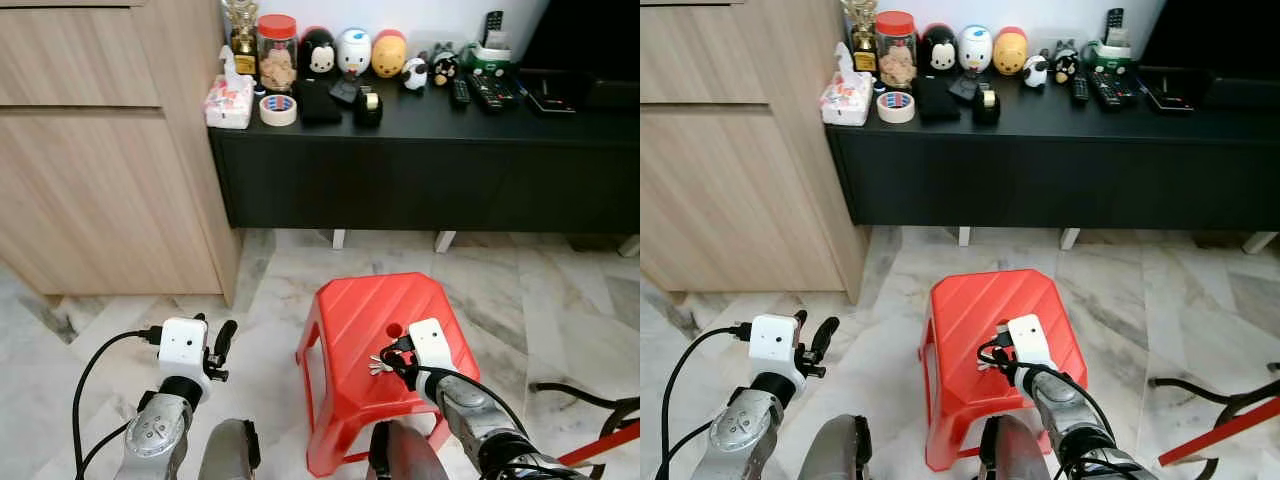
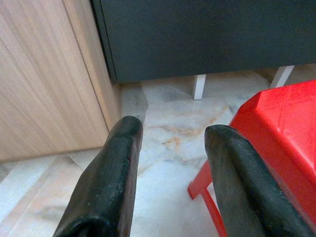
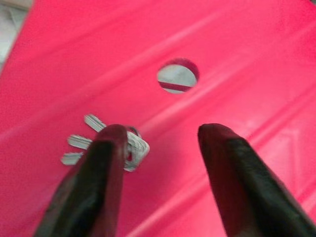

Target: Hang keys on a hook

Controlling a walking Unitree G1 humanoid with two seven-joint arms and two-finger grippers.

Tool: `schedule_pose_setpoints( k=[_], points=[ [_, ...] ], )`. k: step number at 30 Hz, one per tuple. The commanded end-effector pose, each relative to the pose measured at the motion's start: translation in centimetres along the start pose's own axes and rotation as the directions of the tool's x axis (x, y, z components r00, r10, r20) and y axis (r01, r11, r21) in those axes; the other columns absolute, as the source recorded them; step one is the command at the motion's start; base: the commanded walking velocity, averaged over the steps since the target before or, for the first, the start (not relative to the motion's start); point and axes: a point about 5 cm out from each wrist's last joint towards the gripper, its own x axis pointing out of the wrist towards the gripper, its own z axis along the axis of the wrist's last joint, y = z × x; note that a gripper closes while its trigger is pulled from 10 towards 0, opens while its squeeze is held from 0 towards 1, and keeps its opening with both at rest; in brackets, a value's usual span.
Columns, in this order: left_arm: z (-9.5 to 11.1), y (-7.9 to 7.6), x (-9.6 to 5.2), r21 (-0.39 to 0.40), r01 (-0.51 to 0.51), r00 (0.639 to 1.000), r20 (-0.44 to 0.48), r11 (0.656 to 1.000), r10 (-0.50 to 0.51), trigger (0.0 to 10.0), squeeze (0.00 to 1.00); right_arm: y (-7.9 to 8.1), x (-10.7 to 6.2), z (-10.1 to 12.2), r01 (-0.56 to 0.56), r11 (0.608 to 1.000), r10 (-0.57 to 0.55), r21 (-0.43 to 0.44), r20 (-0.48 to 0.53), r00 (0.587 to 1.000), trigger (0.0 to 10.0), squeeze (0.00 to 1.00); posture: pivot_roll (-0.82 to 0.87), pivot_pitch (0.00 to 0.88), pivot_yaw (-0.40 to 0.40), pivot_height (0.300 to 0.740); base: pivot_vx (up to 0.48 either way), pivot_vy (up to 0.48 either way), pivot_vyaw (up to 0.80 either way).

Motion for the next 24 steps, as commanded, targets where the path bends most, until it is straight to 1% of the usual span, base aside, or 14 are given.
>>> schedule_pose_setpoints(
  k=[1,3,4,5,7,11,12,14,15,17,18,20,22,24],
  points=[
    [-0.3,-0.1,-0.3,-0.006,-0.003,1.000,-0.016,1.000,0.003,10.0,0.00,0.0,0.0,-0.3,-0.002,1.000,0.002,0.001,-0.017,1.000,10.0,1.00,0.09,0.162,-0.084,0.607,0.000,0.000,0.00],
    [-0.2,-0.1,-0.3,-0.006,-0.004,1.000,-0.015,1.000,0.004,10.0,0.00,0.0,0.0,-0.1,-0.001,1.000,0.001,-0.003,-0.007,1.000,10.0,1.00,0.09,0.165,-0.086,0.607,0.000,0.000,0.00],
    [-0.2,-0.1,-0.3,-0.006,-0.006,1.000,-0.014,1.000,0.005,10.0,0.00,0.0,0.0,0.0,0.003,1.000,-0.003,-0.011,-0.008,1.000,10.0,0.96,0.09,0.168,-0.086,0.607,0.000,0.000,0.00],
    [-0.2,-0.1,-0.3,-0.005,-0.007,1.000,-0.014,1.000,0.007,10.0,0.00,0.0,0.1,0.0,0.002,1.000,-0.002,-0.015,-0.007,1.000,10.0,0.00,0.10,0.172,-0.086,0.607,0.000,0.000,0.00],
    [-0.1,-0.1,-0.3,-0.005,-0.009,1.000,-0.014,1.000,0.009,10.0,0.00,0.1,0.1,0.1,-0.001,1.000,0.001,-0.017,-0.002,1.000,10.0,0.00,0.10,0.175,-0.087,0.607,0.000,0.000,0.00],
    [0.0,0.1,-0.5,-0.004,-0.024,1.000,-0.010,1.000,0.024,10.0,0.00,0.9,0.3,1.0,-0.070,0.997,0.071,-0.023,0.040,0.997,10.0,0.00,0.10,0.183,-0.091,0.607,0.000,0.000,0.00],
    [0.0,0.1,-0.5,-0.004,-0.024,1.000,-0.010,1.000,0.024,10.0,0.00,0.9,0.3,1.0,-0.070,0.997,0.071,-0.023,0.040,0.997,10.0,0.00,0.10,0.183,-0.091,0.607,0.000,0.000,0.00],
    [0.0,0.1,-0.4,-0.006,-0.031,0.999,-0.010,0.999,0.031,10.0,0.00,1.3,0.4,1.1,-0.120,0.991,0.121,-0.056,0.021,0.992,10.0,0.00,0.11,0.190,-0.095,0.607,0.000,0.000,0.00],
    [0.1,0.1,-0.3,-0.007,-0.035,0.999,-0.008,0.999,0.035,10.0,0.00,1.3,0.4,1.3,-0.129,0.988,0.131,-0.086,0.015,0.991,10.0,0.00,0.10,0.196,-0.102,0.607,0.000,0.000,0.00],
    [0.2,0.2,-0.1,-0.008,-0.042,0.999,-0.001,0.999,0.042,10.0,0.00,1.2,0.5,1.7,-0.118,0.987,0.122,-0.112,0.023,0.992,10.0,0.00,0.10,0.199,-0.108,0.607,0.000,0.000,0.00],
    [0.4,0.2,0.0,-0.012,-0.050,0.999,0.007,0.999,0.051,10.0,0.00,1.1,0.5,2.1,-0.106,0.988,0.111,-0.111,0.041,0.993,10.0,0.00,0.10,0.198,-0.114,0.607,0.000,0.000,0.00],
    [0.6,0.3,0.1,-0.021,-0.057,0.998,0.019,0.998,0.058,10.0,0.00,0.7,0.5,2.9,-0.065,0.995,0.071,-0.077,0.087,0.994,10.0,0.00,0.10,0.197,-0.120,0.607,0.000,0.000,0.00],
    [0.7,0.2,0.2,-0.021,-0.054,0.998,0.021,0.998,0.055,10.0,0.00,0.3,0.5,3.1,-0.031,0.998,0.037,-0.056,0.106,0.994,10.0,0.00,0.10,0.196,-0.122,0.607,0.000,0.000,0.00],
    [0.6,0.1,0.1,-0.024,-0.054,0.998,0.020,0.998,0.054,10.0,0.00,0.0,0.4,3.0,-0.009,1.000,0.010,-0.007,0.126,0.992,10.0,0.00,0.09,0.195,-0.123,0.607,0.000,0.000,0.00]
  ],
)
